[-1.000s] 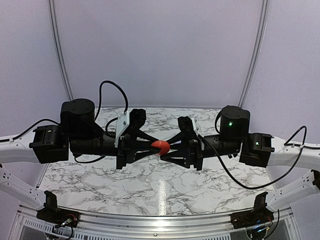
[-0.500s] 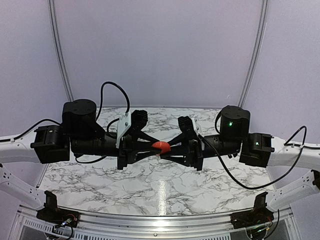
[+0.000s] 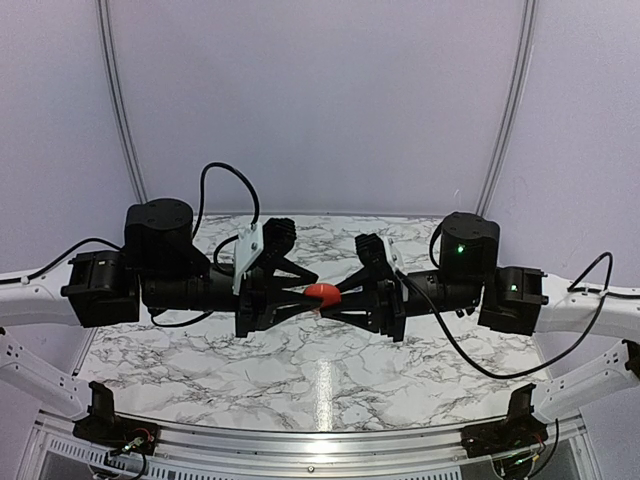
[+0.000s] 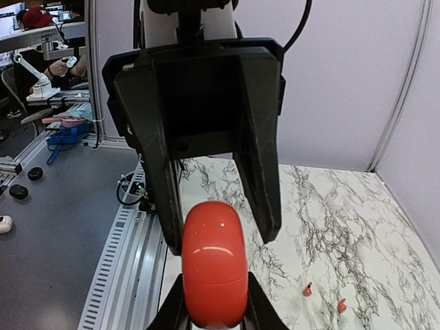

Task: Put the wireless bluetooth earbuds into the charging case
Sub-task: Pass from the left arm to the right, then open the charging case.

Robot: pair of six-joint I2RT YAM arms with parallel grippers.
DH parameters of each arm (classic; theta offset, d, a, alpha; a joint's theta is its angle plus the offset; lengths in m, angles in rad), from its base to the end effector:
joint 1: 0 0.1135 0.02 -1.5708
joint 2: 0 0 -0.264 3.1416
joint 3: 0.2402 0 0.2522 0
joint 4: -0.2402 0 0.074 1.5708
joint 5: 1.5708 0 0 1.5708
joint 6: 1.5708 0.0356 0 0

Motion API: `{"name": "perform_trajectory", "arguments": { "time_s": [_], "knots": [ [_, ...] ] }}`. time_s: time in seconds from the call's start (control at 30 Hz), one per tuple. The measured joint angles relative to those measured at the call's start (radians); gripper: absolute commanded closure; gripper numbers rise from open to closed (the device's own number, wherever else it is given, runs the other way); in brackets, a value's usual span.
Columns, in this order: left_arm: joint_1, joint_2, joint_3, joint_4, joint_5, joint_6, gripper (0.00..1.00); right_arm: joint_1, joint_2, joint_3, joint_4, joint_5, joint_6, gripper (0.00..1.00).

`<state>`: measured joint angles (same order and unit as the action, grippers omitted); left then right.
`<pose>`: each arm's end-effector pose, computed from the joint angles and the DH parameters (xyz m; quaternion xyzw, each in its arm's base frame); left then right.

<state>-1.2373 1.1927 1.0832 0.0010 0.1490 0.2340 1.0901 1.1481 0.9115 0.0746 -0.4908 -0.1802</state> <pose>0.0870 -0.2674 0.3799 0.5350 0.5170 -0.3688 0.5572 0.1090 0.2453 0.3382 -0.5652 0.5017 0.4423 0.4829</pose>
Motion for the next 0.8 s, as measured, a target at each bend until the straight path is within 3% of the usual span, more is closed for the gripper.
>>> {"name": "perform_trajectory", "arguments": {
  "time_s": [0.2, 0.8],
  "knots": [
    [0.0, 0.0, 0.0, -0.002, -0.031, -0.003, 0.6, 0.0, -0.004, -0.008, 0.0, 0.001, -0.012, 1.0],
    [0.066, -0.043, -0.034, 0.044, -0.025, -0.107, 0.61, 0.0, -0.019, -0.037, 0.003, -0.009, -0.029, 1.0]
  ]
}}
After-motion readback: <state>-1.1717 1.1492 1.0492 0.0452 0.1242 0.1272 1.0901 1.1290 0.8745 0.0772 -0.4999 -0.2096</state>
